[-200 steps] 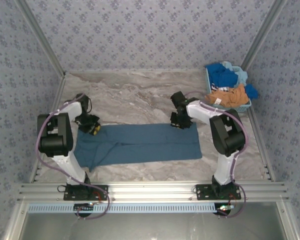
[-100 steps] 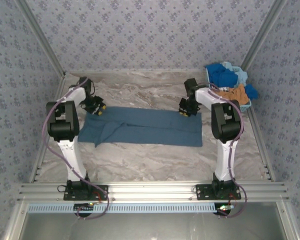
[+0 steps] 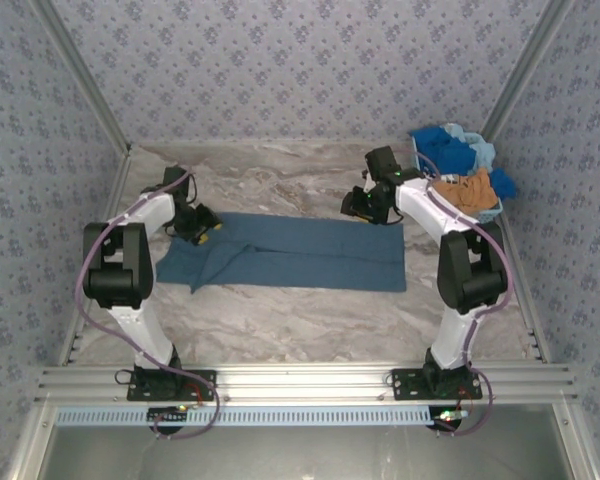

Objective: Fold and stack the t-shirts

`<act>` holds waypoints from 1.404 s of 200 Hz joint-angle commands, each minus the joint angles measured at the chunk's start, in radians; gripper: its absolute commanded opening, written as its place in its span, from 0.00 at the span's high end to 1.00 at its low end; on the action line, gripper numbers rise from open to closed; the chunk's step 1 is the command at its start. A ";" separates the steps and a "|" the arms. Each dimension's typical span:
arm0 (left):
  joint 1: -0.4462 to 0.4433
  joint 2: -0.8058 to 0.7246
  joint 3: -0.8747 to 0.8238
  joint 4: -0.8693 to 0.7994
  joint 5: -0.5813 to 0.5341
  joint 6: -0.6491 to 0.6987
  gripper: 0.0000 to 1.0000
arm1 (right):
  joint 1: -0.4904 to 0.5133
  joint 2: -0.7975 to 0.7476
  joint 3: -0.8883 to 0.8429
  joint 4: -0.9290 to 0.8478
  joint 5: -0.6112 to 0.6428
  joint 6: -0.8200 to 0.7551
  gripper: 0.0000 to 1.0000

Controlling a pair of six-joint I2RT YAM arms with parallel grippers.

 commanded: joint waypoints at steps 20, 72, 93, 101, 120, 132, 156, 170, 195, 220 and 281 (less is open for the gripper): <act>-0.004 -0.015 -0.071 0.047 0.072 0.094 0.53 | 0.008 -0.065 -0.062 0.019 -0.064 0.017 0.53; -0.037 -0.117 -0.167 0.071 0.076 0.076 0.60 | 0.011 -0.086 -0.095 0.010 -0.058 0.018 0.53; -0.056 -0.158 -0.201 0.080 0.073 0.070 0.65 | 0.013 -0.095 -0.113 0.017 -0.057 0.019 0.54; -0.067 -0.172 -0.207 0.076 0.069 0.068 0.65 | 0.014 -0.098 -0.119 0.017 -0.058 0.019 0.54; -0.091 -0.194 -0.217 0.064 0.064 0.066 0.66 | 0.015 -0.104 -0.136 0.020 -0.060 0.020 0.54; -0.108 -0.204 -0.226 0.056 0.058 0.066 0.69 | 0.016 -0.109 -0.146 0.023 -0.062 0.020 0.55; -0.146 -0.220 -0.248 0.023 0.042 0.085 0.81 | 0.017 -0.122 -0.167 0.023 -0.064 0.020 0.55; -0.162 -0.223 -0.259 -0.005 0.041 0.098 0.87 | 0.016 -0.129 -0.177 0.023 -0.066 0.020 0.56; -0.195 -0.272 -0.288 -0.049 0.015 0.111 0.84 | 0.017 -0.138 -0.190 0.020 -0.066 0.017 0.55; -0.224 -0.321 -0.322 -0.071 0.014 0.116 0.78 | 0.018 -0.140 -0.204 0.025 -0.065 0.017 0.56; -0.168 -0.418 -0.298 -0.058 -0.013 0.077 0.55 | 0.017 -0.133 -0.208 0.028 -0.060 0.015 0.56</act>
